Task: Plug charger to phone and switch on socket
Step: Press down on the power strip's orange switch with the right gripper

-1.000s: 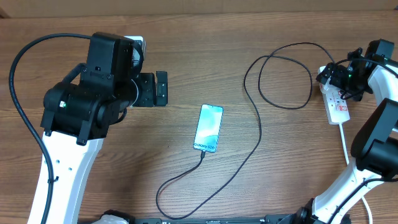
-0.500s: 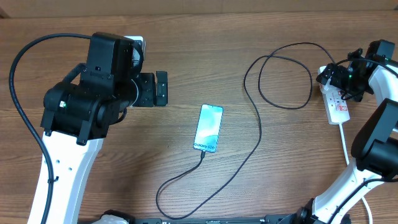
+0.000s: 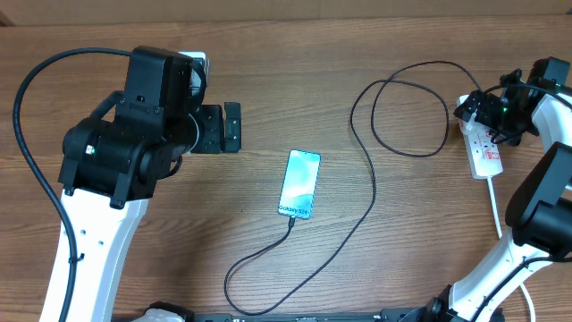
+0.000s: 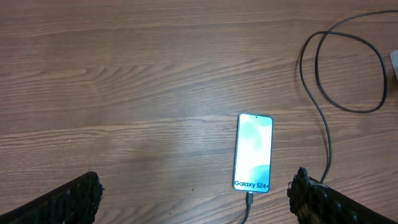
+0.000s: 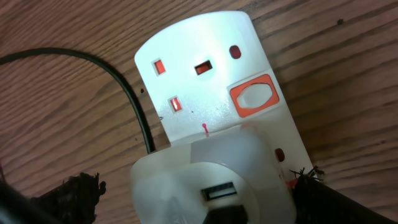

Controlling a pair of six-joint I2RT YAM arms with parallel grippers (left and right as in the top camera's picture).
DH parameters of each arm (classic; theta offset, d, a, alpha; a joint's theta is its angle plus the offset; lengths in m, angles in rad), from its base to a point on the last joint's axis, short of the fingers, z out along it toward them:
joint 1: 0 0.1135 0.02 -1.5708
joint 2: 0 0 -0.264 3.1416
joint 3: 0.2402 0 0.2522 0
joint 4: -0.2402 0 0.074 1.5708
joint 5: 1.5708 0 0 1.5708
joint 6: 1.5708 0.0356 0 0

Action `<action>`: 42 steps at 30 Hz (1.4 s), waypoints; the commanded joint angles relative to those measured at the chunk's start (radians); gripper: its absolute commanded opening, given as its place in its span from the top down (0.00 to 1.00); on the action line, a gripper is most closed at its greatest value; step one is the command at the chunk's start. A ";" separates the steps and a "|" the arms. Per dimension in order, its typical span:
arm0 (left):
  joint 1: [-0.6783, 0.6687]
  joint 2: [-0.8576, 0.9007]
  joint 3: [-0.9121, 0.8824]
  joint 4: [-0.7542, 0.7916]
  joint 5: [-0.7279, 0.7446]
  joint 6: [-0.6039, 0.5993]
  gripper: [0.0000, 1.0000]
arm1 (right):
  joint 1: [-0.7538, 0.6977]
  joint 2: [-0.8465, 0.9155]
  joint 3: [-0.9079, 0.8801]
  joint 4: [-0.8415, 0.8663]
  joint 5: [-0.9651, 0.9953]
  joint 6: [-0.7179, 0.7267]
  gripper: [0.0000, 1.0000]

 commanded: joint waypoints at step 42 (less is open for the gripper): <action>-0.002 -0.011 0.023 0.001 -0.013 0.018 0.01 | 0.018 0.028 0.011 -0.089 -0.139 0.026 0.00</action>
